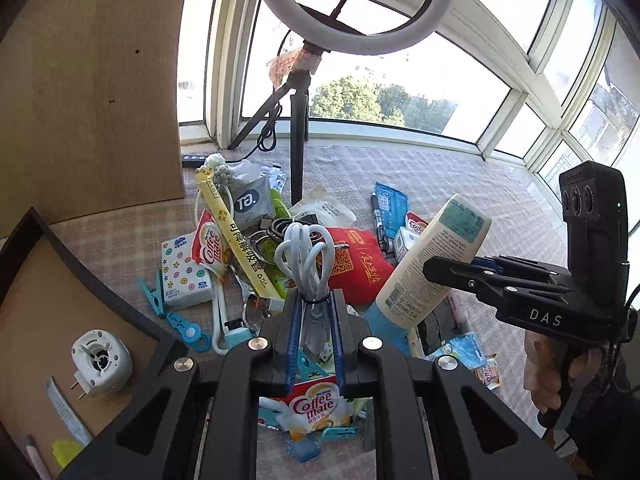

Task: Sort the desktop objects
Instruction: 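Carry lotion bottle and cable into the black tray and open both tools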

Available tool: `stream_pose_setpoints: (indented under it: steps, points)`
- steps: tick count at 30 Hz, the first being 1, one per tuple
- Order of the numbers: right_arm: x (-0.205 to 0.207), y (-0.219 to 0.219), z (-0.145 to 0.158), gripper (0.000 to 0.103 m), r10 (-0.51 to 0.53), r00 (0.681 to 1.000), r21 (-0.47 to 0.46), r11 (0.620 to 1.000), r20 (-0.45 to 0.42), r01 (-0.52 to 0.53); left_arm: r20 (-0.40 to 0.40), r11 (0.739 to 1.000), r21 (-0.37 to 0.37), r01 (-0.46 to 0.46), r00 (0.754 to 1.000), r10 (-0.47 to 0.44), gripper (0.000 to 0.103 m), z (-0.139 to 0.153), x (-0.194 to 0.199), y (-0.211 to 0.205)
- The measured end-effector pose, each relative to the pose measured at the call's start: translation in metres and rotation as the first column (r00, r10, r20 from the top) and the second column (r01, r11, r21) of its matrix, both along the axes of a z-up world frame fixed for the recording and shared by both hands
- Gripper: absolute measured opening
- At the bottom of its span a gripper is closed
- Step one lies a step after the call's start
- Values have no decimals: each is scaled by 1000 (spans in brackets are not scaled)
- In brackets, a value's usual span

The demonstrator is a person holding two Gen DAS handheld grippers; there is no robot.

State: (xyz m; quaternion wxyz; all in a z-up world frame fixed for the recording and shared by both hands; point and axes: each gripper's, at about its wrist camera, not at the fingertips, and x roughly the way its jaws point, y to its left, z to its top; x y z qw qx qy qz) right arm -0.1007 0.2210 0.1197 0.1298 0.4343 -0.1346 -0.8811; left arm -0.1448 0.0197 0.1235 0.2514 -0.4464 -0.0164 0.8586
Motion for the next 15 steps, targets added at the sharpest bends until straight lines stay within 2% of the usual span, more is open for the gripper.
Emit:
stream_pose_setpoints:
  steps: [8, 11, 15]
  points:
    - [17, -28, 39, 26, 43, 997, 6, 999, -58, -43, -70, 990, -18, -142, 988, 141, 13, 26, 32, -71]
    - [22, -53, 51, 26, 89, 993, 12, 996, -74, -88, -84, 976, -34, -217, 973, 213, 13, 31, 46, -108]
    - [27, -101, 62, 26, 173, 981, 21, 985, -88, -171, -89, 945, -46, -325, 943, 320, 13, 34, 67, -162]
